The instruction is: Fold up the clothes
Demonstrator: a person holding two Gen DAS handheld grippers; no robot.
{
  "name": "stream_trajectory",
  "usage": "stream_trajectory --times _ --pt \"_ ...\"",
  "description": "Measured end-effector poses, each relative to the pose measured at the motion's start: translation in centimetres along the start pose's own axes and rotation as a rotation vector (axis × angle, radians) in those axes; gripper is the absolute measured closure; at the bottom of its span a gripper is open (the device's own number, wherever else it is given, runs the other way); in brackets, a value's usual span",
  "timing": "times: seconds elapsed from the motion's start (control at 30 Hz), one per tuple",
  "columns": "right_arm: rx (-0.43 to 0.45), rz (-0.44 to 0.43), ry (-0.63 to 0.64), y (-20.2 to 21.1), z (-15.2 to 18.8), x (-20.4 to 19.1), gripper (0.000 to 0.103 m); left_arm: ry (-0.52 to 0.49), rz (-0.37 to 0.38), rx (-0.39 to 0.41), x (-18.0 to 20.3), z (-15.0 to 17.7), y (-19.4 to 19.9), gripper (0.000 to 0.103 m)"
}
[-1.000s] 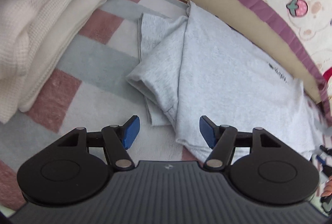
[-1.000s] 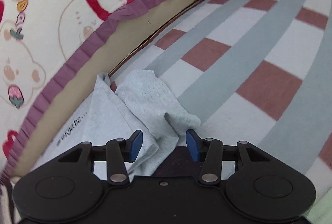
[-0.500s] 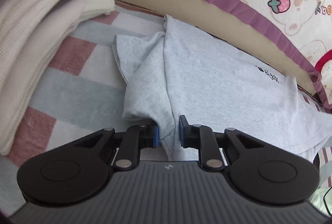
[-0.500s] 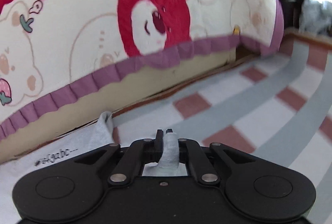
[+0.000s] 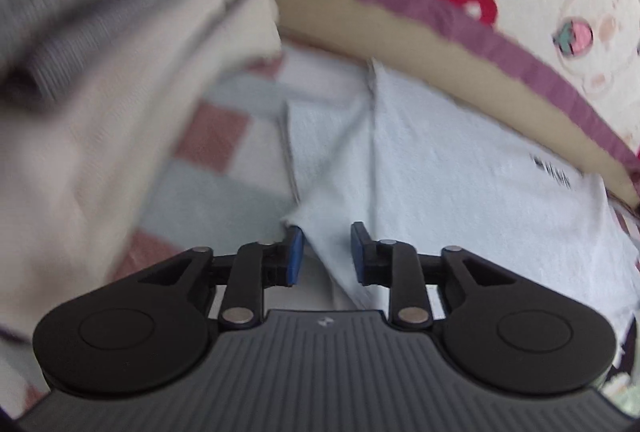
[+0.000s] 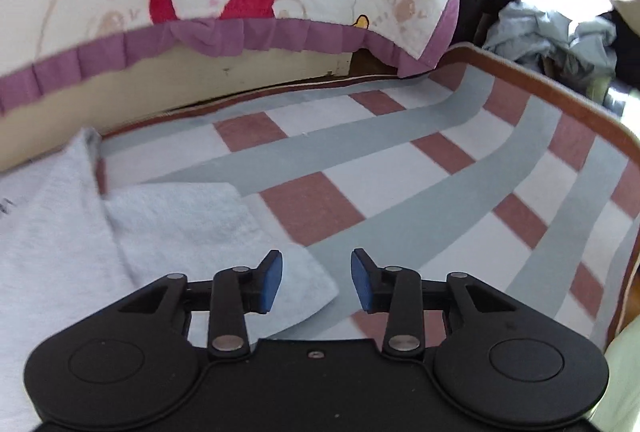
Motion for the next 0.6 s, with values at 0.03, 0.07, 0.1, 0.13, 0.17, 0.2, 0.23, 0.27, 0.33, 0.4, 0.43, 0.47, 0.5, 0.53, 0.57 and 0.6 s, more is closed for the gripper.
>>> stream_trajectory --times 0.03,0.07,0.1,0.13,0.17,0.2,0.23,0.27,0.33,0.4,0.43,0.47,0.5,0.53,0.57,0.6 --pt "0.001 -0.048 -0.028 0.8 0.2 -0.5 0.059 0.001 -0.003 0.002 -0.5 -0.4 -0.3 0.059" --pt "0.000 -0.096 -0.017 1.4 0.6 -1.5 0.059 0.047 0.017 -0.035 -1.1 -0.4 -0.8 0.057" --pt "-0.001 -0.143 0.018 1.8 0.9 -2.8 0.059 0.099 0.042 -0.071 -1.7 -0.3 -1.2 0.057" --pt "-0.002 -0.190 0.063 2.2 1.3 -4.2 0.059 0.166 0.090 -0.110 -2.1 0.1 -1.5 0.055" --pt "-0.001 -0.239 0.108 2.7 1.9 -5.7 0.059 0.210 0.131 -0.147 -2.1 0.6 -1.8 0.053" --pt "0.001 -0.288 0.152 3.2 2.5 -7.2 0.059 0.227 0.143 -0.153 -2.1 0.6 -2.1 0.050" --pt "0.000 -0.334 0.192 3.7 3.1 -8.7 0.059 0.245 0.154 -0.160 -2.0 0.7 -2.4 0.047" --pt "-0.002 -0.380 0.231 4.2 3.8 -10.1 0.059 0.260 0.164 -0.162 -2.0 0.7 -2.7 0.046" --pt "-0.018 -0.471 0.298 5.2 5.0 -13.3 0.059 0.274 0.169 -0.134 -2.2 0.4 -3.2 0.046" --pt "-0.039 -0.563 0.358 6.3 6.3 -16.6 0.059 0.271 0.177 -0.098 -2.3 0.4 -3.7 0.051" --pt "-0.045 -0.614 0.397 7.0 6.9 -18.5 0.059 0.244 0.173 -0.075 -2.1 0.4 -3.7 0.065" --pt "-0.044 -0.663 0.447 8.0 7.7 -20.5 0.059 0.216 0.167 -0.055 -1.8 0.5 -3.7 0.078" --pt "-0.036 -0.708 0.510 9.1 8.6 -22.7 0.059 0.182 0.157 -0.042 -1.5 0.4 -3.5 0.089" --pt "-0.023 -0.749 0.584 10.3 9.5 -24.9 0.059 0.149 0.151 -0.027 -1.1 0.3 -3.3 0.091" --pt "-0.008 -0.786 0.666 11.6 10.5 -27.2 0.058 0.118 0.165 -0.003 -0.7 0.0 -2.7 0.093" --pt "0.011 -0.819 0.749 13.0 11.5 -29.5 0.057 0.090 0.196 0.022 -0.1 -0.4 -2.1 0.093"
Point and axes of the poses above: each gripper's, at about its wrist camera, not at the fingertips, and y roughly against the way its jaws point, x to its right, z to its underside, the point moved 4 cm from there along -y, roughly the way its jaws point, and after that the axes turned 5 degrees about y, right-handed, at the moved point
